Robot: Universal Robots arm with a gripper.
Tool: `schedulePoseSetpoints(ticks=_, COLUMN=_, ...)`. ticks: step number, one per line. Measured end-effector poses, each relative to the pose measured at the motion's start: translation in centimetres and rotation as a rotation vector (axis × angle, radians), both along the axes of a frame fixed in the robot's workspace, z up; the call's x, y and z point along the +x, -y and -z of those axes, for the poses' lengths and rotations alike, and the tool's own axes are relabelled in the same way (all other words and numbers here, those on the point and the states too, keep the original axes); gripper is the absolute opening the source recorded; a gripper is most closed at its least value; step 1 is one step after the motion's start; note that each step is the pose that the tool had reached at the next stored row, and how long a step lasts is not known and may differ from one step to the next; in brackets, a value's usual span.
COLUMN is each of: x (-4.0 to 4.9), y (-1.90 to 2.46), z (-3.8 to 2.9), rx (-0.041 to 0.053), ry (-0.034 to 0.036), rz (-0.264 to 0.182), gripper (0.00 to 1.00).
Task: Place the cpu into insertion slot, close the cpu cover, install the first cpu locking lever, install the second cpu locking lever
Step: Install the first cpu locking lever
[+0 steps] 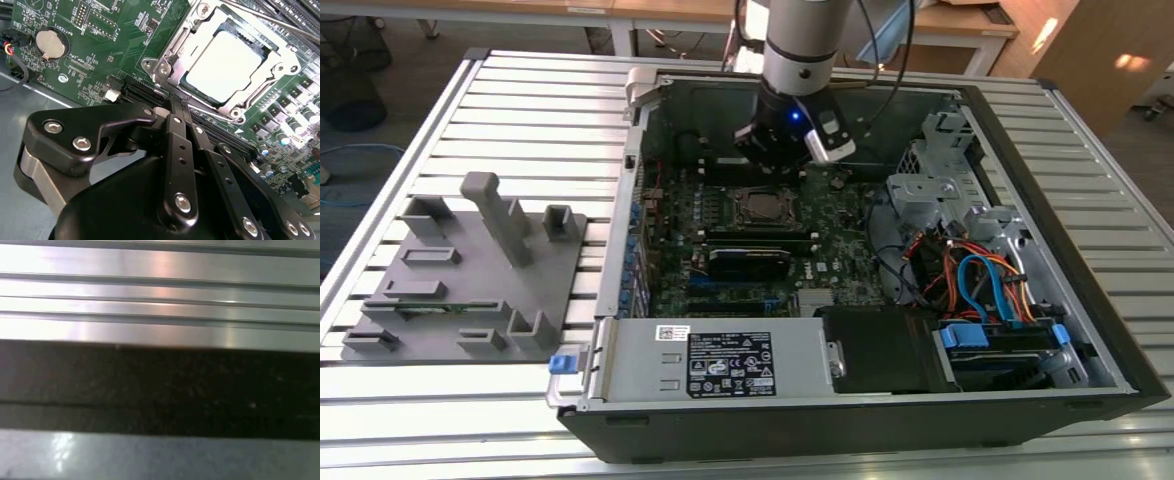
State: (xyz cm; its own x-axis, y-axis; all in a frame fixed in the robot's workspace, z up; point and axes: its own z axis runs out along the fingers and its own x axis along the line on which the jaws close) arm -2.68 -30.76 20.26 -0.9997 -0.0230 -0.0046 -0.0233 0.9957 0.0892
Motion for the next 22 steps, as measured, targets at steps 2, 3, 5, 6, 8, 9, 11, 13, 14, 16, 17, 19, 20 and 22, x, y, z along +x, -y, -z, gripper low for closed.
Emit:
schedulePoseSetpoints(ticks=2, x=0.01, y=0.00, z=0.15, rx=-0.0001, ry=0.0000, rz=0.000, gripper=0.10)
schedulePoseSetpoints(ticks=3, x=0.01, y=0.00, z=0.22, rx=0.0000, ry=0.0000, rz=0.000, gripper=0.10)
schedulePoseSetpoints(ticks=5, x=0.01, y=0.00, z=0.32, rx=0.0000, ry=0.0000, rz=0.000, gripper=0.10)
schedulePoseSetpoints(ticks=6, x=0.01, y=0.00, z=0.35, rx=0.0000, ry=0.0000, rz=0.000, gripper=0.10)
schedulePoseSetpoints(ticks=8, x=0.01, y=0.00, z=0.36, rx=-0.0002, ry=-0.0001, rz=0.000, gripper=0.10)
schedulePoseSetpoints(ticks=9, x=0.01, y=0.00, z=0.36, rx=-0.0002, ry=-0.0001, rz=0.000, gripper=0.10)
schedulePoseSetpoints(ticks=11, x=0.02, y=0.00, z=0.35, rx=0.0002, ry=0.0001, rz=0.000, gripper=0.10)
schedulePoseSetpoints(ticks=13, x=0.02, y=0.00, z=0.30, rx=0.0001, ry=0.0001, rz=0.000, gripper=0.10)
schedulePoseSetpoints(ticks=14, x=0.02, y=0.00, z=0.26, rx=0.0000, ry=0.0000, rz=0.000, gripper=0.10)
schedulePoseSetpoints(ticks=16, x=0.02, y=-0.01, z=0.24, rx=0.0003, ry=0.0002, rz=0.000, gripper=0.10)
schedulePoseSetpoints(ticks=17, x=0.02, y=0.00, z=0.24, rx=0.0004, ry=0.0003, rz=0.000, gripper=0.10)
schedulePoseSetpoints(ticks=19, x=0.02, y=0.00, z=0.18, rx=-0.0002, ry=-0.0001, rz=0.000, gripper=0.10)
schedulePoseSetpoints(ticks=20, x=0.01, y=0.00, z=0.15, rx=-0.0003, ry=-0.0001, rz=0.000, gripper=0.10)
schedulePoseSetpoints(ticks=22, x=0.02, y=0.00, z=0.12, rx=0.0002, ry=0.0001, rz=0.000, gripper=0.10)
